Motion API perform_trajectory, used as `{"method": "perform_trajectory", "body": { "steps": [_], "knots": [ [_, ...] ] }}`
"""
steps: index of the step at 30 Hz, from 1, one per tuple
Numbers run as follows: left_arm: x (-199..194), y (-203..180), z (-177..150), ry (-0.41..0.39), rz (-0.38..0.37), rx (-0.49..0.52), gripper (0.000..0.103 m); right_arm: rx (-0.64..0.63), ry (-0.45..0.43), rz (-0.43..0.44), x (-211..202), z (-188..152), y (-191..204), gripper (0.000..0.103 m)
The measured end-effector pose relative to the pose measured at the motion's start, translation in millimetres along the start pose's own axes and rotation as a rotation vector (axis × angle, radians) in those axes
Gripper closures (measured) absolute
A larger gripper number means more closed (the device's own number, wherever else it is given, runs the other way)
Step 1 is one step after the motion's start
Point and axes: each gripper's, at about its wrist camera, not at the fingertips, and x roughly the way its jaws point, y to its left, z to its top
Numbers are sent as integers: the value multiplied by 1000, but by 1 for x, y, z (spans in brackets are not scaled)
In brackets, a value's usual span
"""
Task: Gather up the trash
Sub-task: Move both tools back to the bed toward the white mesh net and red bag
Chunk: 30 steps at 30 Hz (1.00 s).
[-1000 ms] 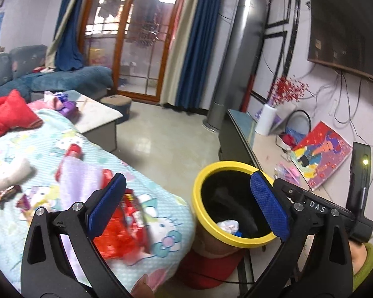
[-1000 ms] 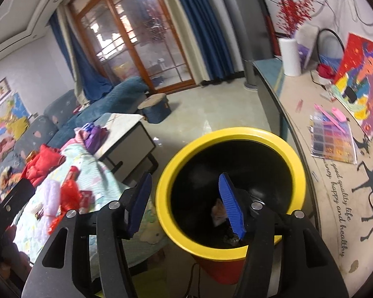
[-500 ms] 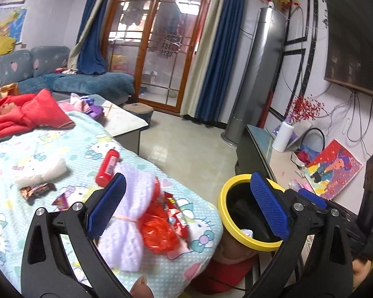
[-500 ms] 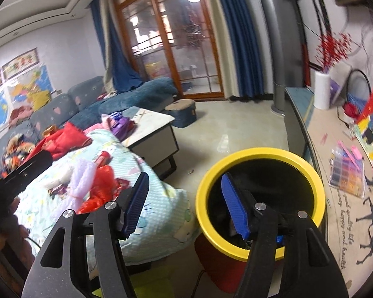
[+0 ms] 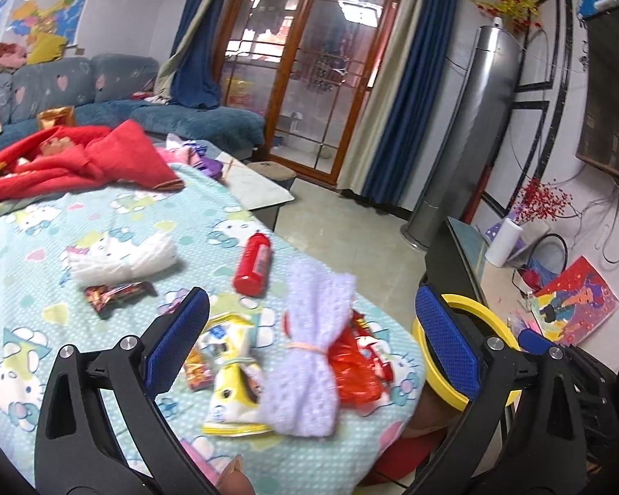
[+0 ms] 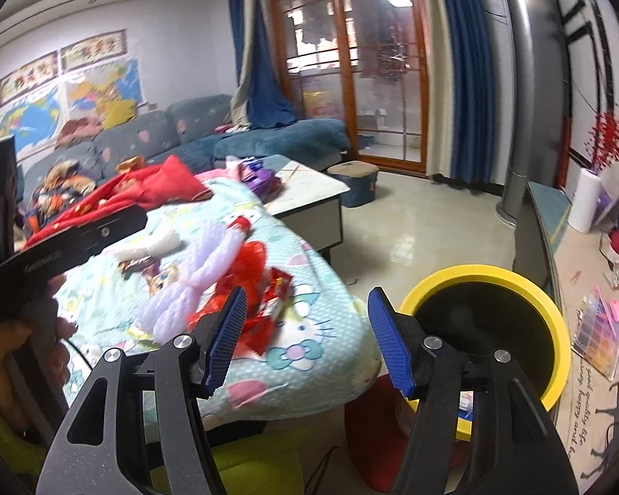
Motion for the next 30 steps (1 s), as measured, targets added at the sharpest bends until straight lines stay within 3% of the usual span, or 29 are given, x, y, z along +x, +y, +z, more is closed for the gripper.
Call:
{"method": "perform_trajectory", "body": {
  "steps": [13, 22, 30],
  "knots": [
    [-7, 32, -8, 64, -4, -24, 13, -108, 76, 33, 20, -17, 30, 44],
    [5, 37, -27, 173, -71, -15, 44, -119, 142, 32, 42, -27, 32, 45],
    [19, 29, -41, 254, -126, 11, 53, -139, 186, 10, 62, -36, 33, 55]
  ]
}}
